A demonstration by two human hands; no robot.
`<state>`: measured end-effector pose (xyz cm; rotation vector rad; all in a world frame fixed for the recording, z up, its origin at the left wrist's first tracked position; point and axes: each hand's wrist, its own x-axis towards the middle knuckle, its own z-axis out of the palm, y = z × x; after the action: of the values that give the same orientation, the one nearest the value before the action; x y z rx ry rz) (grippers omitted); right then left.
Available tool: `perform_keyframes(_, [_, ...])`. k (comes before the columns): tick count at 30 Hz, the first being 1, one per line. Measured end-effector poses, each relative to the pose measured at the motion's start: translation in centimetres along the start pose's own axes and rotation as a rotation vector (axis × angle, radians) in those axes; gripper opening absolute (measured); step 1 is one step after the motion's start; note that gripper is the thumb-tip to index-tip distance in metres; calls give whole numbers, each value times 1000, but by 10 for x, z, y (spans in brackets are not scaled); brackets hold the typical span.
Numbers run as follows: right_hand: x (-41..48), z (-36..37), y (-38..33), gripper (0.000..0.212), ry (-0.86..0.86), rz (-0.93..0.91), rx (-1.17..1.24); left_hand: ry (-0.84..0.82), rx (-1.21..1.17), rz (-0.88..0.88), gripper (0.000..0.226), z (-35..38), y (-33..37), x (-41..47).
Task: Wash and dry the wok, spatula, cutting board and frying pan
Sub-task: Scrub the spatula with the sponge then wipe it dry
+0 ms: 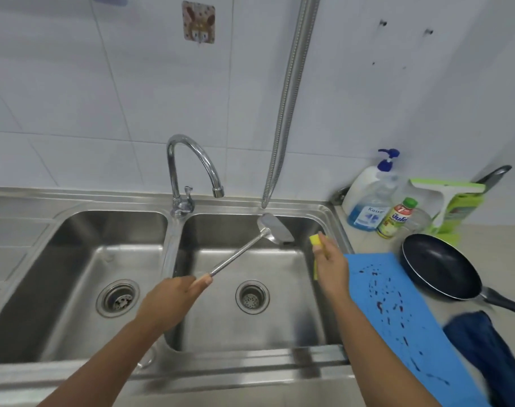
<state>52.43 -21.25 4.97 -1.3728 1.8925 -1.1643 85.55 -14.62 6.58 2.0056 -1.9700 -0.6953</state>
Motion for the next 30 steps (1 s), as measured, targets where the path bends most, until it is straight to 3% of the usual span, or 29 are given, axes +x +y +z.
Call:
perform_keyframes(3, [42,-31,2,45,64,-6,-88,-18,4,-86,66,17,11,0])
perform_keyframes(5, [72,-46,6,47,51,4,-326,-34,32,-118,67,33,17,-3])
perform_keyframes(8, [114,-56,27,35,-70,-12,-663,-22,45,-174,65,51,23,-8])
perform_keyframes(14, [150,-64,53,33,-267,-30,-834,24,24,-245,64,64,34,-6])
perform_keyframes(19, [141,-64,68,32,-228,-60,-821,34,68,-266,59,67,38,-4])
perform_keyframes(26, [88,-34,57,31,-99,-143,-602,68,86,-279,56,60,16,-19])
perform_keyframes(30, [39,15,24,30,-204,-222,-412,107,117,-296,45,49,1,-29])
